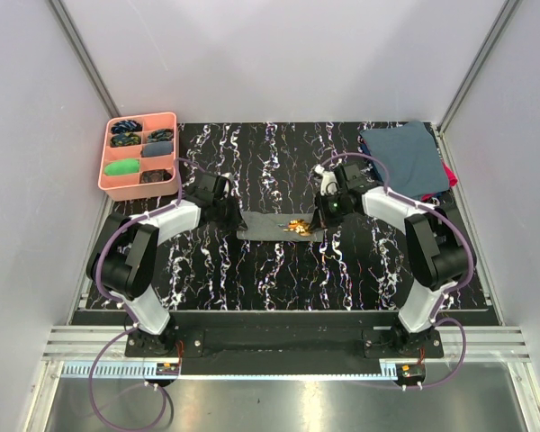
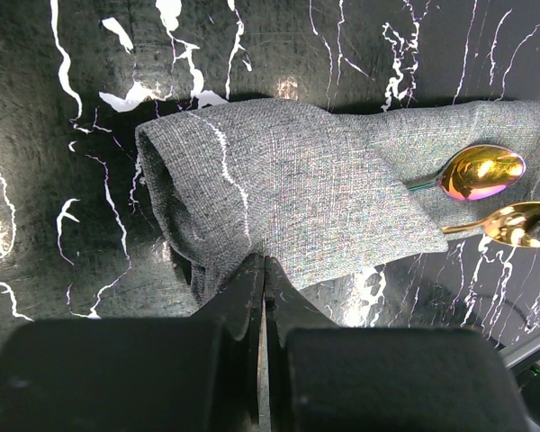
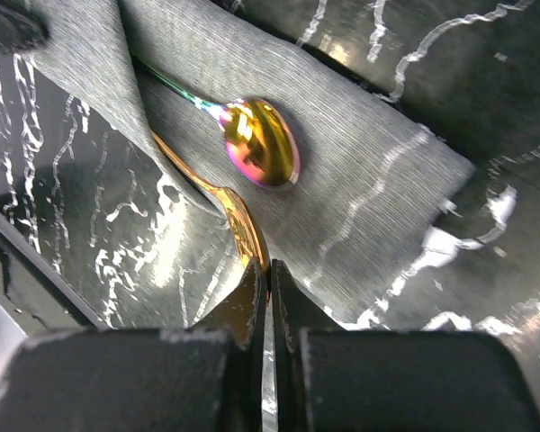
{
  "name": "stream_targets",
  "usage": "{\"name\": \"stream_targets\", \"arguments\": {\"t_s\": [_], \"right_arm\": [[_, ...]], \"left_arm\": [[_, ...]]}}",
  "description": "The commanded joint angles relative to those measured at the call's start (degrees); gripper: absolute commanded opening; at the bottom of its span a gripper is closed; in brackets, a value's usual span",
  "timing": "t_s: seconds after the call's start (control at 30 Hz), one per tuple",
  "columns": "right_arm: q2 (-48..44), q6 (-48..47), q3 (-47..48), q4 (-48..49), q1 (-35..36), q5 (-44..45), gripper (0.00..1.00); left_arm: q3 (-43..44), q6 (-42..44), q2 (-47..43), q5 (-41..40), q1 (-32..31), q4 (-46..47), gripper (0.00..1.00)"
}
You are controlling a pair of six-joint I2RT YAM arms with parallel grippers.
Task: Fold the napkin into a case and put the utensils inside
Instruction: Pick up the smaller rectangle folded napkin.
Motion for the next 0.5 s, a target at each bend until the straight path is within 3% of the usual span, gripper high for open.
{"name": "stream_targets", "arguments": {"t_s": [0.0, 0.1, 0.27, 0.37, 0.47], "right_arm": [[1.56, 2.78, 3.48, 2.73, 2.49, -1.18, 0.00], [2.87, 3.66, 4.45, 2.90, 3.72, -0.83, 0.01], [4.19, 5.25, 5.59, 3.08, 5.04, -0.39, 0.12], [3.23, 5.95, 5.25, 2.99, 5.04, 2.50, 0.27], [0.08, 5.86, 5.24, 1.51, 5.04, 7.06, 0.46]], "left_arm": [[0.15, 0.05, -1.41, 0.55, 0.19, 2.31, 0.00], [0.32, 0.05, -1.59, 0.82, 0.18, 2.31, 0.00], [0.32, -0.03, -2.64, 0.91, 0.18, 2.31, 0.00], [0.85, 0.14, -3.69, 0.82, 0.18, 1.18, 0.00], [1.73, 0.58, -7.28, -0.23, 0.18, -0.67, 0.14]]}}
